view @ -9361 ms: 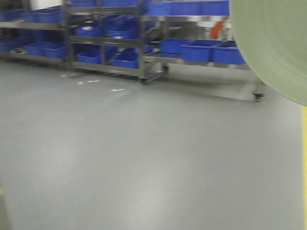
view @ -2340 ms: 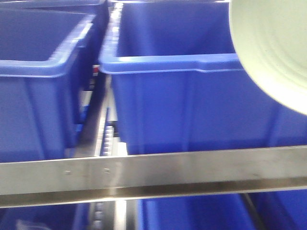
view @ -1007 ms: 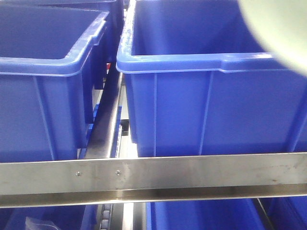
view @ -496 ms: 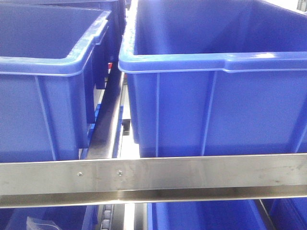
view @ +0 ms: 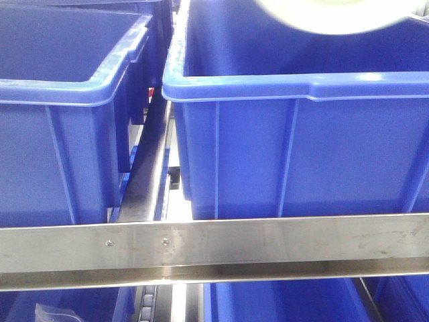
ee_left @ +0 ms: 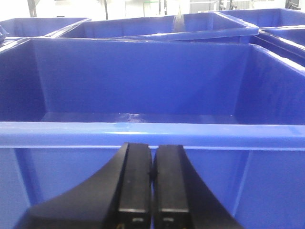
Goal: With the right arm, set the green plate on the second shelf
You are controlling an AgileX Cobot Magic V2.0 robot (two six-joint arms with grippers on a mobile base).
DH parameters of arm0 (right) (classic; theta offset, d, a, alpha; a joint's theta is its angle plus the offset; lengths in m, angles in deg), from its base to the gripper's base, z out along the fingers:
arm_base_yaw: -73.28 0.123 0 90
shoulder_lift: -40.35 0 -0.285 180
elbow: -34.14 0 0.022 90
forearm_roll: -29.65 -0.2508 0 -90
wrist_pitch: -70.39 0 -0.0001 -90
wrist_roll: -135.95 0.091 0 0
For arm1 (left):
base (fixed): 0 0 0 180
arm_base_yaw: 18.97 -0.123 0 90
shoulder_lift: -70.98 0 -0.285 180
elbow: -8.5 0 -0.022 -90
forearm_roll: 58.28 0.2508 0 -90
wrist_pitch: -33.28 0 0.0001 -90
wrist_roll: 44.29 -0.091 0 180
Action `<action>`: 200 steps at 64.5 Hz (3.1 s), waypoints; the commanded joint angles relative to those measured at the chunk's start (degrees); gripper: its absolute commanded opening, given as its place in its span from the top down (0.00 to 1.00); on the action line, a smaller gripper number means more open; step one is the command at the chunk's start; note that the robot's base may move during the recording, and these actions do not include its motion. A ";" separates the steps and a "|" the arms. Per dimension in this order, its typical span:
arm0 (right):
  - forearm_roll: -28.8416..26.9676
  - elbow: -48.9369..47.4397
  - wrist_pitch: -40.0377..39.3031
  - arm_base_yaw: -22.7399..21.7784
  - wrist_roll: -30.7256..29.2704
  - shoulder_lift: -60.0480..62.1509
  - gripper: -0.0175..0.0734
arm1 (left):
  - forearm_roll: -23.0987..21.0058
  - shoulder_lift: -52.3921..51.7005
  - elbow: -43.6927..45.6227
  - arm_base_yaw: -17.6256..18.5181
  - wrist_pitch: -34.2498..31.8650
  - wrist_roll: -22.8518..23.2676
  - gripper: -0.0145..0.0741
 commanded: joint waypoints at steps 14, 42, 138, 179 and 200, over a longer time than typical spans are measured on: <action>3.71 -11.62 -3.21 5.71 7.91 -12.08 0.39 | -0.37 -1.02 -2.27 0.24 -5.01 0.33 0.69; 5.68 -12.01 3.20 5.35 7.91 -8.50 0.73 | -0.37 -1.02 -2.27 0.24 -5.01 0.33 0.69; 5.90 25.22 30.81 3.97 7.85 57.39 0.76 | -0.37 -1.02 -2.27 0.24 -5.01 0.33 0.69; -1.26 45.20 14.90 3.68 7.89 70.45 0.76 | -0.37 -1.02 -2.27 0.24 -5.01 0.33 0.69; -22.42 48.01 12.73 3.68 -24.02 74.15 0.76 | -0.37 -1.02 -2.27 0.24 -5.01 0.33 0.69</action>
